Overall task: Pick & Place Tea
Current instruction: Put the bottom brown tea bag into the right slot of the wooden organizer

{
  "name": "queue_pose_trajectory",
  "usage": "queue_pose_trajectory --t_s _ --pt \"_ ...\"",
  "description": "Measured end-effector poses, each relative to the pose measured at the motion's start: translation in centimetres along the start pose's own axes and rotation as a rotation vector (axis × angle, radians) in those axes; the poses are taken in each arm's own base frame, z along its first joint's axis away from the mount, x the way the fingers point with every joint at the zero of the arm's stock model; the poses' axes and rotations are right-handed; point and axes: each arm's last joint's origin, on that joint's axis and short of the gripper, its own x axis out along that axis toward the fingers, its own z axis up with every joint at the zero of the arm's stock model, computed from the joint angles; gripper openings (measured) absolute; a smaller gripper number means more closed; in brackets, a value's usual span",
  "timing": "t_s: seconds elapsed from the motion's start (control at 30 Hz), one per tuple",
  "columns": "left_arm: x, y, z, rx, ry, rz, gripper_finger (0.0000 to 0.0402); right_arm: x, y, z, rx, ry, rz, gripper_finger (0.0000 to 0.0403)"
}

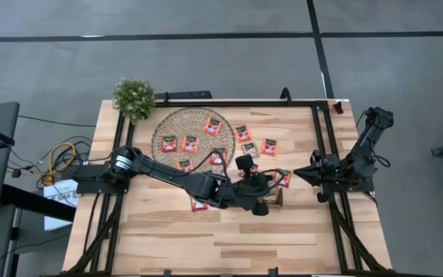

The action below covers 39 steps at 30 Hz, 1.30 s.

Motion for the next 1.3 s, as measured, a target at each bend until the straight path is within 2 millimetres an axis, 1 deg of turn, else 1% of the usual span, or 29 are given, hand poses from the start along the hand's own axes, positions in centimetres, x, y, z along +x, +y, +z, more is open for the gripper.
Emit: queue_pose_trajectory --t_s 0.13,0.33,0.5,0.57,0.73,0.8,0.9,1.07,1.17,1.3 --pt "0.4 -0.1 -0.1 0.063 -0.007 0.069 0.0000 0.0 0.0 0.0 -0.004 0.000 0.001 0.0001" --pt "0.6 0.3 0.0 0.074 -0.013 0.083 0.0000 0.2 -0.2 0.0 -0.031 -0.008 -0.028 0.0001" --pt "0.9 0.2 -0.2 0.150 -0.007 0.102 0.0000 0.5 -0.5 0.4 -0.006 -0.037 -0.059 0.0001" --pt "1.0 0.1 -0.3 0.172 -0.003 0.104 0.0000 0.7 -0.5 0.6 0.015 -0.050 -0.043 0.0001" --pt "1.4 0.0 -0.6 0.196 0.009 0.117 0.0000 1.0 -0.4 0.9 0.014 -0.039 0.073 0.0002" --pt "1.4 0.1 -0.6 0.202 0.008 0.120 0.0000 1.2 -0.3 1.3 0.013 -0.043 0.074 0.0008" --pt "1.6 0.3 -0.6 0.202 0.012 0.127 0.0000 1.5 -0.2 2.0 0.000 -0.041 0.051 0.0033" --pt "1.8 0.6 -0.7 0.205 0.017 0.138 0.0000 2.2 0.2 2.4 0.008 -0.004 0.027 0.0092" --pt "1.9 0.8 -0.7 0.212 0.020 0.142 0.0000 2.8 0.4 2.1 0.032 0.054 0.017 0.0129" --pt "2.0 0.9 -0.7 0.237 0.025 0.149 0.0000 3.9 0.4 1.5 0.045 0.130 -0.053 0.0176"
